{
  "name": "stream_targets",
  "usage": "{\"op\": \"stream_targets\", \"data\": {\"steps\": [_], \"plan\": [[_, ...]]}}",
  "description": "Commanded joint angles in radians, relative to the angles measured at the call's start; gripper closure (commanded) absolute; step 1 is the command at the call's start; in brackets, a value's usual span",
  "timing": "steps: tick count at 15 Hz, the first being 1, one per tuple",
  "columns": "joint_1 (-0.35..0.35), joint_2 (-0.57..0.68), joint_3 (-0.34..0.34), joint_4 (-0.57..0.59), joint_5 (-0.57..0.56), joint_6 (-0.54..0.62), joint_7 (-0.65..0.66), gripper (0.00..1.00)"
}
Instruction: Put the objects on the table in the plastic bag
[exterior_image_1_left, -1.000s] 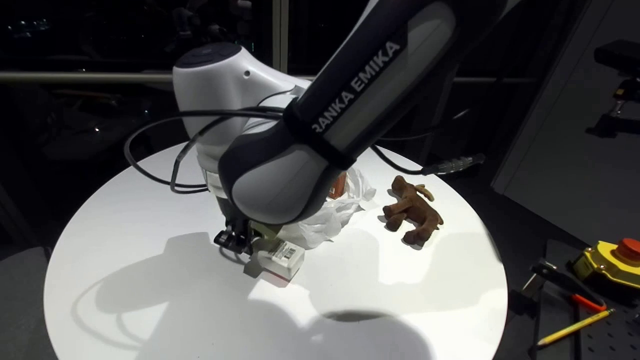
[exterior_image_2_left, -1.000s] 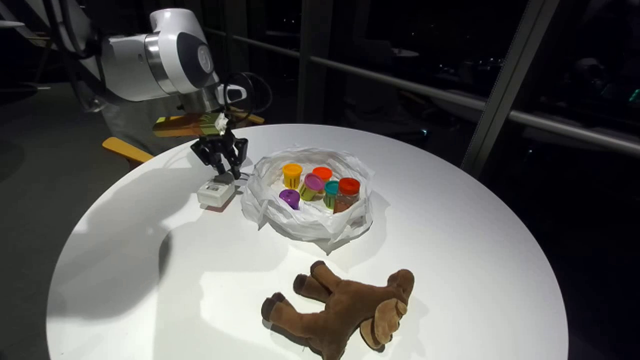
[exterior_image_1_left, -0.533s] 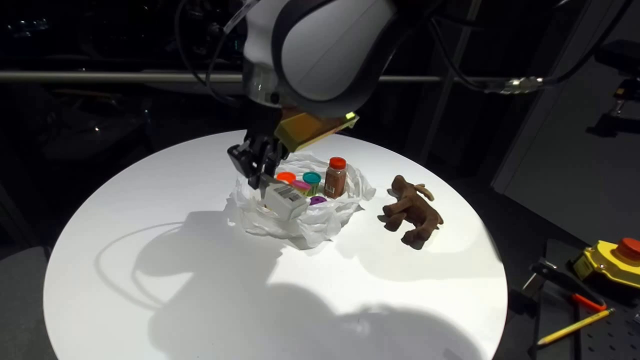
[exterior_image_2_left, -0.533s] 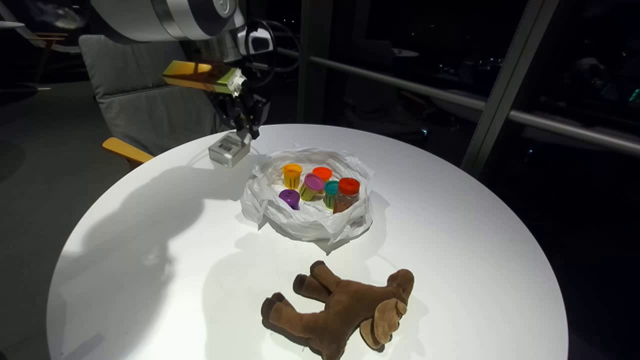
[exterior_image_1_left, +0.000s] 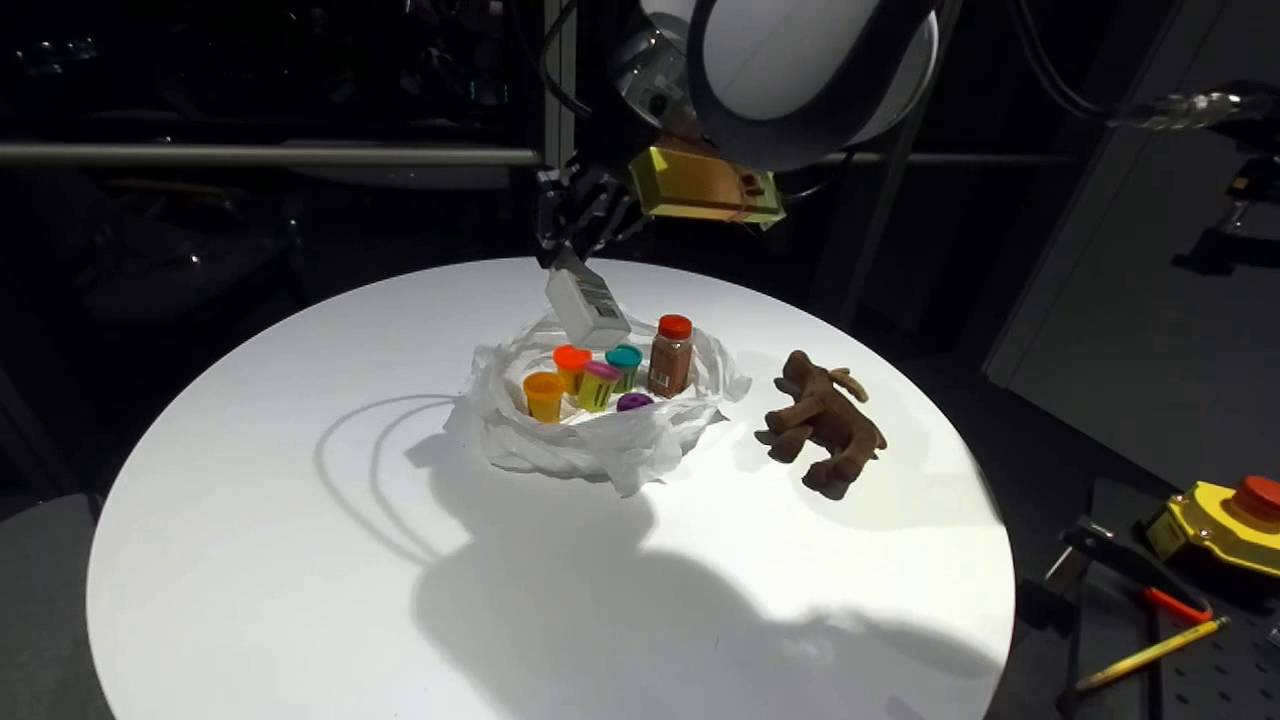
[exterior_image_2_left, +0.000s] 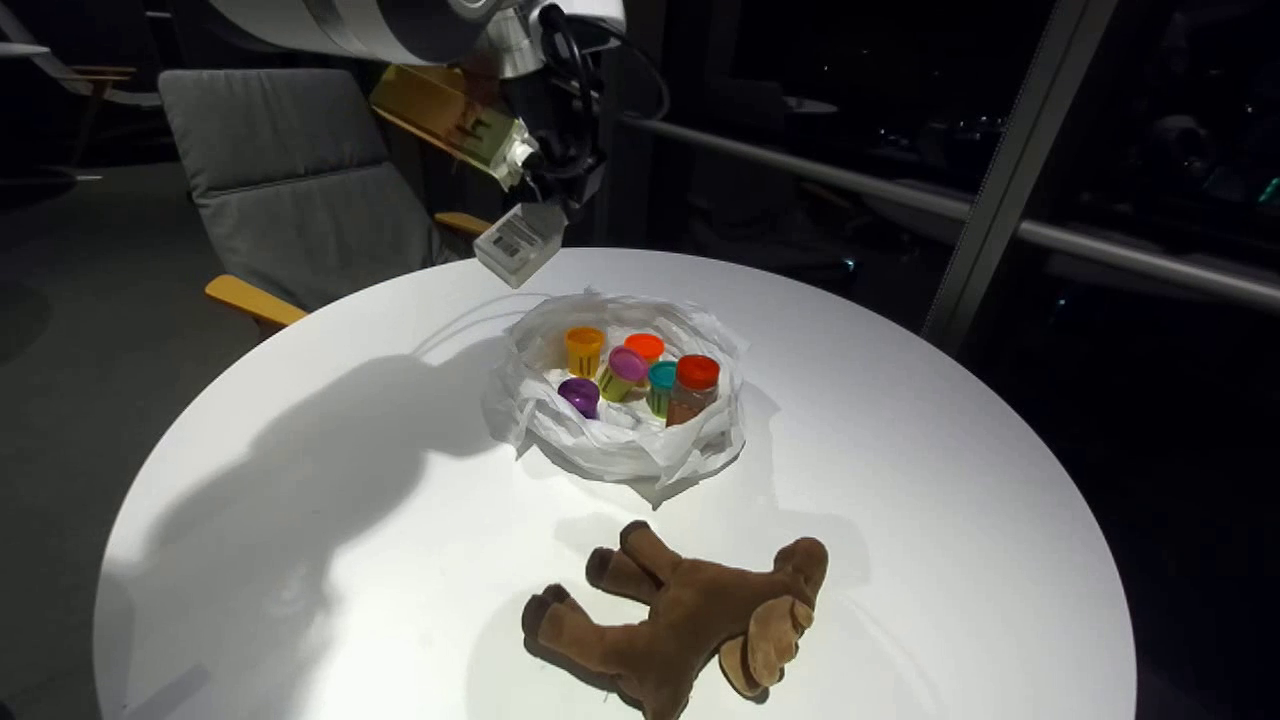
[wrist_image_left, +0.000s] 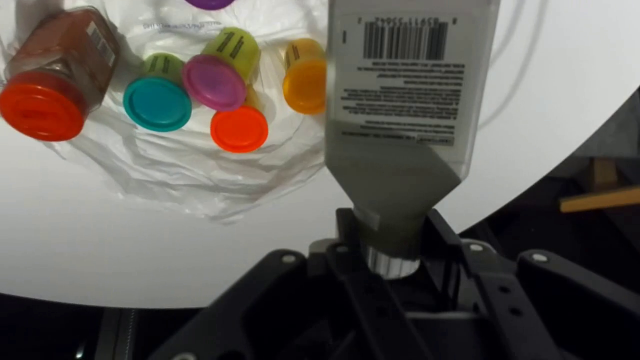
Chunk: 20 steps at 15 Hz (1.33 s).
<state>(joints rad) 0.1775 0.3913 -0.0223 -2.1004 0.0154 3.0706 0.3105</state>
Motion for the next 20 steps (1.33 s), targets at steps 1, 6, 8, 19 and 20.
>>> {"op": "stream_targets", "data": {"steps": [1,6,8,19,20], "plan": [[-0.021,0.02,0.021,-0.048,0.063,0.225,0.031,0.87],[0.024,0.107,-0.034,-0.062,0.071,0.39,0.035,0.87],[0.052,0.149,-0.07,-0.054,0.081,0.414,0.023,0.87],[0.22,0.336,-0.21,0.069,0.197,0.435,0.035,0.87],[0.234,0.35,-0.219,0.084,0.209,0.434,0.035,0.87]]}}
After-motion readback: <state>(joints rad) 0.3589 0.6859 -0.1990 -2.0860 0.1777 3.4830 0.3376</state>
